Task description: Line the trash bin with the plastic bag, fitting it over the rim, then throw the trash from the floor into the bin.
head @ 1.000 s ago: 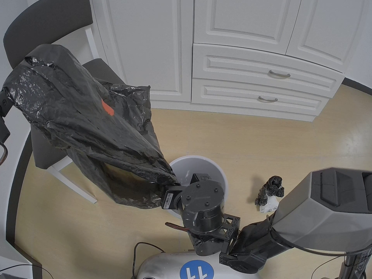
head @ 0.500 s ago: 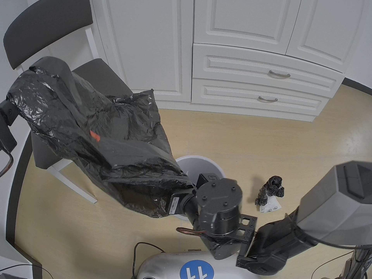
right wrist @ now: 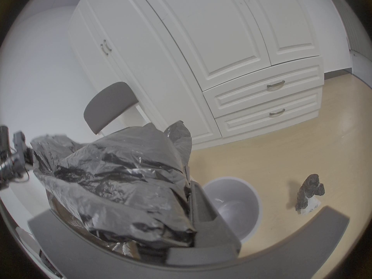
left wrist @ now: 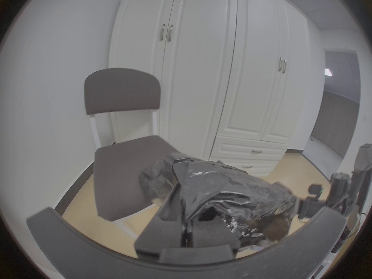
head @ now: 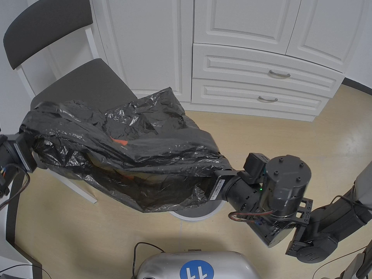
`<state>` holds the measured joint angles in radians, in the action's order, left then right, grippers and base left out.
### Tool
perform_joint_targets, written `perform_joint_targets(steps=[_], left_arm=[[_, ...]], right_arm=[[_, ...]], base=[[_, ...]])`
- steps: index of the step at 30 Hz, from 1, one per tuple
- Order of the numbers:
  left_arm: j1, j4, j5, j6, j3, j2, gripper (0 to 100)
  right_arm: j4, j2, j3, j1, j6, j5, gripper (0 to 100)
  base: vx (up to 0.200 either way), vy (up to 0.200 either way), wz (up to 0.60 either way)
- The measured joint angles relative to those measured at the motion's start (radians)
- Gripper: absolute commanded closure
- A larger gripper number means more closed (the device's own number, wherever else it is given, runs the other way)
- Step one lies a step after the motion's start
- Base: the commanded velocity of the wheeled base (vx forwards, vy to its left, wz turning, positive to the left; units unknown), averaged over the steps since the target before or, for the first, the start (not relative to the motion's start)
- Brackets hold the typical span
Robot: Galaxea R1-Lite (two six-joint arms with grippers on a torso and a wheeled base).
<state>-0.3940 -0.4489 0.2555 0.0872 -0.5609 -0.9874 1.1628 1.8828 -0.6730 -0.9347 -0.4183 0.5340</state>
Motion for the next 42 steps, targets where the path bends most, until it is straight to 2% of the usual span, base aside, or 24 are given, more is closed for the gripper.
perform_joint_targets(steps=[6, 15, 25, 42], left_arm=[[0.043, 0.001, -0.003, 0.002, 0.117, 0.079, 100], [0.055, 0.005, -0.003, -0.001, 0.220, 0.239, 100], [0.053, 0.005, -0.011, -0.008, 0.206, 0.312, 100], [0.007, -0.013, -0.010, -0.001, 0.078, 0.204, 100]], right_arm=[[0.134, -0.014, 0.054, 0.015, 0.003, -0.013, 100], [0.177, -0.022, 0.088, 0.020, 0.021, -0.040, 100], [0.199, -0.051, 0.103, 0.021, 0.052, -0.069, 100], [0.200, -0.161, 0.157, 0.032, 0.093, -0.076, 100]], base=[[0.000, 0.000, 0.00], [0.000, 0.000, 0.00], [0.000, 0.000, 0.00], [0.000, 0.000, 0.00]])
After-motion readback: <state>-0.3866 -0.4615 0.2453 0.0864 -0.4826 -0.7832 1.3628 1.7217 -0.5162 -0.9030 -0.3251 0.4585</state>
